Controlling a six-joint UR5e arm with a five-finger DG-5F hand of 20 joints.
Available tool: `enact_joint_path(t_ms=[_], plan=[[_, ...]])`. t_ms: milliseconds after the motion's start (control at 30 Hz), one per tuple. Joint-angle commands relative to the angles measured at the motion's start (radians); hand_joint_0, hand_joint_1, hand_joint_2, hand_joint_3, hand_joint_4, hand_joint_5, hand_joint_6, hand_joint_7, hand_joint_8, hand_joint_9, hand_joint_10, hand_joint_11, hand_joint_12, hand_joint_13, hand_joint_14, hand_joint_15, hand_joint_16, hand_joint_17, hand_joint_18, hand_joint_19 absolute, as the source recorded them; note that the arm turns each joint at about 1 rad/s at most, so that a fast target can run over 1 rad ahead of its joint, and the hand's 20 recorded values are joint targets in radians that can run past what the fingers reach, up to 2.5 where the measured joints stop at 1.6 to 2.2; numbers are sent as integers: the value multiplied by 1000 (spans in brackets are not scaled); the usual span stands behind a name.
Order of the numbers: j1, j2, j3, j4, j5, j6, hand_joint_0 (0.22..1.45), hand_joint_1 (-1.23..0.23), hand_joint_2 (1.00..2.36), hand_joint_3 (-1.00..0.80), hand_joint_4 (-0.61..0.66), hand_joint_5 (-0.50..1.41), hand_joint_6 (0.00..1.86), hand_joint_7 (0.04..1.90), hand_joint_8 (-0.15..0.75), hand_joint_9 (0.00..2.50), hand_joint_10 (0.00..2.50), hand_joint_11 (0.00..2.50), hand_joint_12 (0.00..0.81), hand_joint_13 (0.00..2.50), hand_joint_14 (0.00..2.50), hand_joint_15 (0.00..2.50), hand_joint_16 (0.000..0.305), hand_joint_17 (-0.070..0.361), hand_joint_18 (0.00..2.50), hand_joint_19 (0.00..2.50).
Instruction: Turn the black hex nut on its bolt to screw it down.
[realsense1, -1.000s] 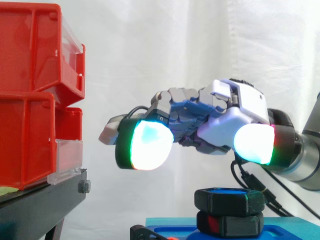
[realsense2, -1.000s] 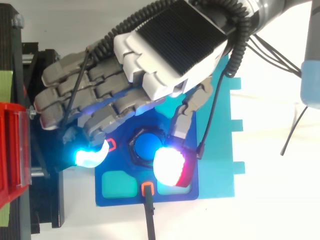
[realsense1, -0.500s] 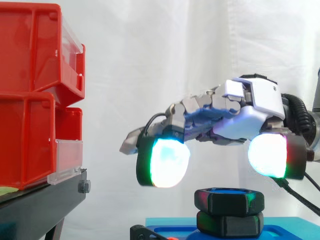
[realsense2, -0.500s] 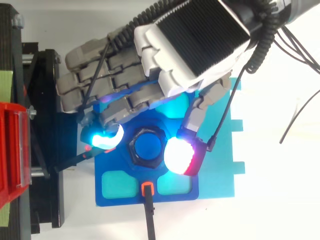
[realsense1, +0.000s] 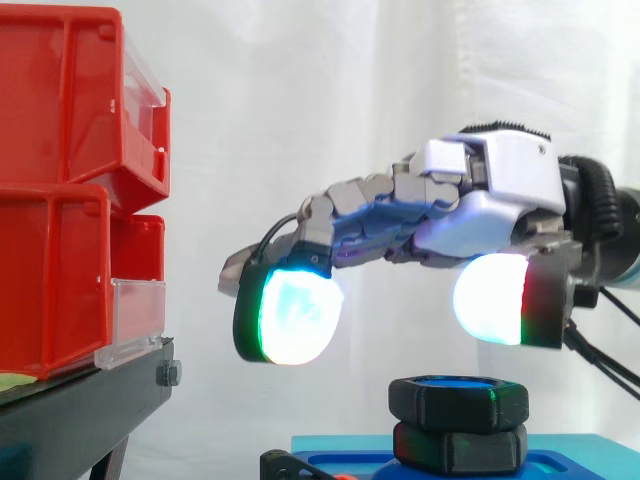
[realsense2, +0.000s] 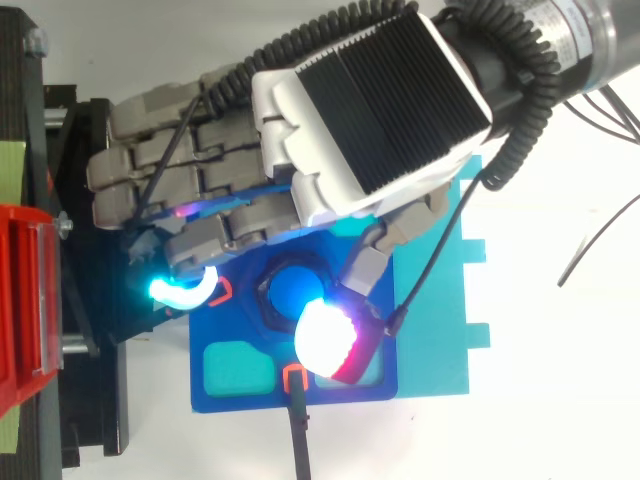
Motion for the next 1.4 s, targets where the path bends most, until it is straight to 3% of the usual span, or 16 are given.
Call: enact_joint_path(t_ms=[0,133,300,600,767,867,1033,1367], plan=[[6,13,0,-32,3,-3,419,-446,1000,-500,307,-186,501,973,320,286,4,139,353,280,0,0,53,120,245,83],[16,31,-1,-90,26,-47,419,-446,1000,-500,307,-186,501,974,320,287,3,140,352,279,0,0,53,120,246,79],[20,30,-1,-121,54,-83,404,-459,1000,-500,311,-186,501,974,326,287,3,137,359,281,0,0,55,123,251,76],[45,30,-13,-121,104,-60,400,-381,1000,-500,314,-186,501,973,326,281,3,144,363,279,0,0,56,126,235,91],[63,30,-64,-85,124,-21,411,-331,1000,-500,323,-178,501,1026,322,280,3,147,360,280,0,0,55,124,229,87],[68,30,-64,-68,126,-14,413,-316,1000,-500,327,-175,500,1071,321,280,3,146,362,284,0,0,55,123,228,88],[74,30,-64,-65,124,-8,427,-308,1000,-500,341,-194,629,873,321,309,4,193,363,310,0,0,53,119,234,88],[69,30,-64,-68,123,-9,431,-320,1000,-500,346,-208,721,735,325,329,5,218,363,324,0,4,52,118,243,88]])
